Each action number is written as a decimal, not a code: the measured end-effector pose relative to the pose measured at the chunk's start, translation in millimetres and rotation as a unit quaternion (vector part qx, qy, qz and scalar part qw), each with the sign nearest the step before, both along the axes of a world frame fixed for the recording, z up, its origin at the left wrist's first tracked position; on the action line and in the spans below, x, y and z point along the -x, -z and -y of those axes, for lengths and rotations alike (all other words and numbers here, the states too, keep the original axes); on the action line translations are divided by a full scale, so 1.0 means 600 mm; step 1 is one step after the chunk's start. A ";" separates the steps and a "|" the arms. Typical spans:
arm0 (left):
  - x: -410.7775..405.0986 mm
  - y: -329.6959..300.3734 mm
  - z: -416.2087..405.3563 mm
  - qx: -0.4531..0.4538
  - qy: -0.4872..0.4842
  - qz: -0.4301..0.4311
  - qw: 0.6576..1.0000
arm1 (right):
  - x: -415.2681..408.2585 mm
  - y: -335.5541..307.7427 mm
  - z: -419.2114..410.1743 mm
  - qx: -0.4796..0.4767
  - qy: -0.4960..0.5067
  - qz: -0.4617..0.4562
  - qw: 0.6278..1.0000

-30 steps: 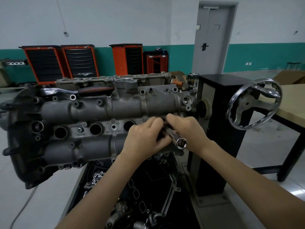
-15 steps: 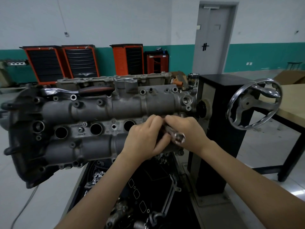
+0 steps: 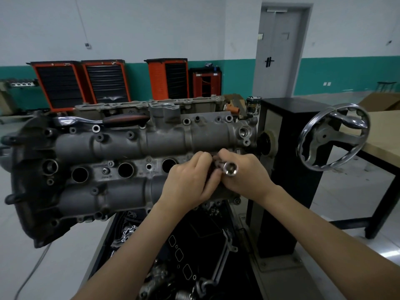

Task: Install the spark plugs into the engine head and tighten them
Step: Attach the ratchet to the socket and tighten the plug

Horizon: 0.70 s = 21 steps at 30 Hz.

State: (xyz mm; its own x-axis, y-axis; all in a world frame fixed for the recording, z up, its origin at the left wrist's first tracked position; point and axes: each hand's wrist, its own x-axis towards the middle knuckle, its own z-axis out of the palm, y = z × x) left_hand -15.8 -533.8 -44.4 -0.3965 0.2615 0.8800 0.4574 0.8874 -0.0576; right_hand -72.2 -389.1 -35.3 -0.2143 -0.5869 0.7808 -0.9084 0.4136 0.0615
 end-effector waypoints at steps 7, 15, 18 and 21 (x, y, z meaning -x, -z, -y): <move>0.010 0.004 0.005 -0.004 -0.011 -0.022 1.000 | -0.005 -0.002 0.002 0.013 0.005 -0.003 1.000; -0.002 -0.002 -0.001 0.015 -0.004 0.003 1.000 | 0.001 0.000 0.001 0.005 -0.009 0.009 1.000; 0.004 0.000 0.001 0.003 -0.012 -0.010 1.000 | 0.001 -0.001 0.003 0.012 0.002 -0.002 1.000; 0.007 0.002 0.003 0.003 -0.013 -0.024 1.000 | 0.000 -0.001 0.002 0.011 0.006 -0.014 1.000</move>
State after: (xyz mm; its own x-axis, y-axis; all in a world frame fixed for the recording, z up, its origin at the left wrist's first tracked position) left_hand -20.1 -535.5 -45.5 -0.3597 0.2578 0.8968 0.4312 0.8982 -0.0853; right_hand -72.4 -390.3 -34.6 -0.1990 -0.5670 0.7993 -0.9009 0.4269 0.0785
